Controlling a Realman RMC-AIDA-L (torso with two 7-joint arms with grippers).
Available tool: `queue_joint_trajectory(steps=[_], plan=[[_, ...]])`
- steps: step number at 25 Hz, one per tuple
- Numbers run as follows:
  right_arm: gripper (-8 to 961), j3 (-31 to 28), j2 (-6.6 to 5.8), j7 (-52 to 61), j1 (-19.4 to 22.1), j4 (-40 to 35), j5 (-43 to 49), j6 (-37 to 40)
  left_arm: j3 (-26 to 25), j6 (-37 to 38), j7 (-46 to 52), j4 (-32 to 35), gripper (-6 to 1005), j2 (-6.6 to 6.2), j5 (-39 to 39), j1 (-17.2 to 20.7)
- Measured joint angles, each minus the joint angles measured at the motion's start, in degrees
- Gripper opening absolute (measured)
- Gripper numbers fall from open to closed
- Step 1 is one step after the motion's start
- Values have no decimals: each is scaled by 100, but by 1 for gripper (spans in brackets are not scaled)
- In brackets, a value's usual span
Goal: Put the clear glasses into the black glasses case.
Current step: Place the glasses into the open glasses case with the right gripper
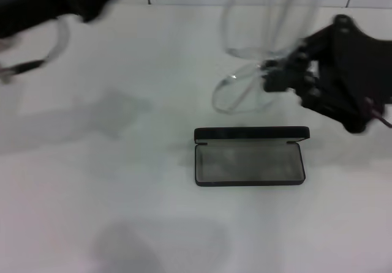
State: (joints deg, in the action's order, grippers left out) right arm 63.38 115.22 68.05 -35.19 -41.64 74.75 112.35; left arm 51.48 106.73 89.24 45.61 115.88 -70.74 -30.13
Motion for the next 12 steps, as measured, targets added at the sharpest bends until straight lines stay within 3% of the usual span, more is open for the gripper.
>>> queue_joint_trajectory(steps=[4,7,12], plan=[[54,181,-91,1697,-253,-998,989,-492,-400,-4,136,-10,33,-285,-209,275],[54,206,-43,3180,-497,-2129,2234,-523,-577,-11,227,-36,33,-474,-340,560],[54,674,-5,5375,-1275,-3332,3955,-340,-654,-16,228,-24,33,-545,-536,830]])
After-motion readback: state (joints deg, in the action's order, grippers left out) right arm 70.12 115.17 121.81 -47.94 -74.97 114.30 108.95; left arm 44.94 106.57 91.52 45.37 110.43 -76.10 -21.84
